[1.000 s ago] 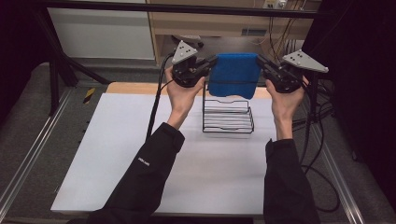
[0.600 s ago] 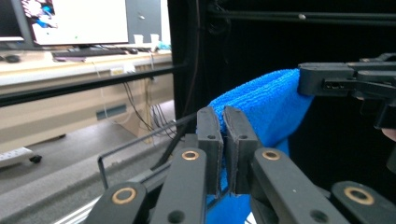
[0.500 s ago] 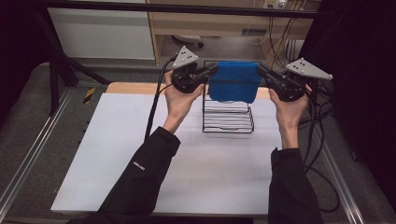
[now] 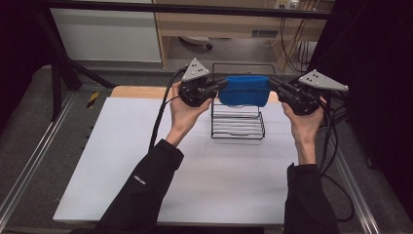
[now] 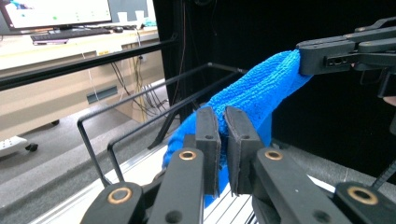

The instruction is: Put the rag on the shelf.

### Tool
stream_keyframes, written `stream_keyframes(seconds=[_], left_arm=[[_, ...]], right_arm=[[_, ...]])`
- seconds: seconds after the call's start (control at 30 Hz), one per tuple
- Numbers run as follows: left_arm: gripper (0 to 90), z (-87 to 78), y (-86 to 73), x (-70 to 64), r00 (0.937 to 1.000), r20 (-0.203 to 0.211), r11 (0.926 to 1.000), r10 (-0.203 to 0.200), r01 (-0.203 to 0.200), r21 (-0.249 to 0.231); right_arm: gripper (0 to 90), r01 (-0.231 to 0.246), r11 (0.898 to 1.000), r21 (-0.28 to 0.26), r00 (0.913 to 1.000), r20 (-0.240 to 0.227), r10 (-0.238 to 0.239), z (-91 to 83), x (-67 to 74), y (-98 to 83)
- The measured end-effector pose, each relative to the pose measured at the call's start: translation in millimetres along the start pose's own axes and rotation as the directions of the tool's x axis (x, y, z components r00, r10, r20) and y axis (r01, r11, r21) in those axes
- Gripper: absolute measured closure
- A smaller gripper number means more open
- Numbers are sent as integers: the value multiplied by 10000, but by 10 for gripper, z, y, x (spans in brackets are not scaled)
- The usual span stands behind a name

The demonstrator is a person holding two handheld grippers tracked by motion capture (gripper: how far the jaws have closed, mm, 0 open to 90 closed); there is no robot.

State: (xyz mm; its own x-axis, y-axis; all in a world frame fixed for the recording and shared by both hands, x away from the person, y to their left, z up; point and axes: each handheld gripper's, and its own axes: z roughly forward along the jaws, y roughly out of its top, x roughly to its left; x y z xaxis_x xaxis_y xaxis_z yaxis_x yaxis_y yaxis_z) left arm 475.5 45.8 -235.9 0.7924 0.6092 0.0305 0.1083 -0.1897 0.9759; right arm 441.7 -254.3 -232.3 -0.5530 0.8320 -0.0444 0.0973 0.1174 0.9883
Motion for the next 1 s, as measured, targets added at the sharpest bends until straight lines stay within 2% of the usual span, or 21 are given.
stream_keyframes(seconds=[0.13,0.53,0.67,0.8,1.0], left_arm=[[838,-3,-31,-6,10000,31,9998,24,-25,184],[801,3,-118,-10,9999,134,9969,94,-104,776],[760,-38,-83,6,9997,239,9962,-101,79,868],[713,-116,1,34,9992,237,9973,-330,314,666],[722,-191,132,40,9982,252,9982,-538,532,260]], right_arm=[[845,60,9997,241,9999,-136,-57,-13,-3,-43],[840,-157,9968,781,9986,-497,196,32,-46,-216],[840,-190,9963,835,9985,-489,231,51,-50,-237],[840,-179,9962,857,9985,-498,222,60,-48,-244],[839,-34,9957,922,9987,-493,80,69,-43,-252]])
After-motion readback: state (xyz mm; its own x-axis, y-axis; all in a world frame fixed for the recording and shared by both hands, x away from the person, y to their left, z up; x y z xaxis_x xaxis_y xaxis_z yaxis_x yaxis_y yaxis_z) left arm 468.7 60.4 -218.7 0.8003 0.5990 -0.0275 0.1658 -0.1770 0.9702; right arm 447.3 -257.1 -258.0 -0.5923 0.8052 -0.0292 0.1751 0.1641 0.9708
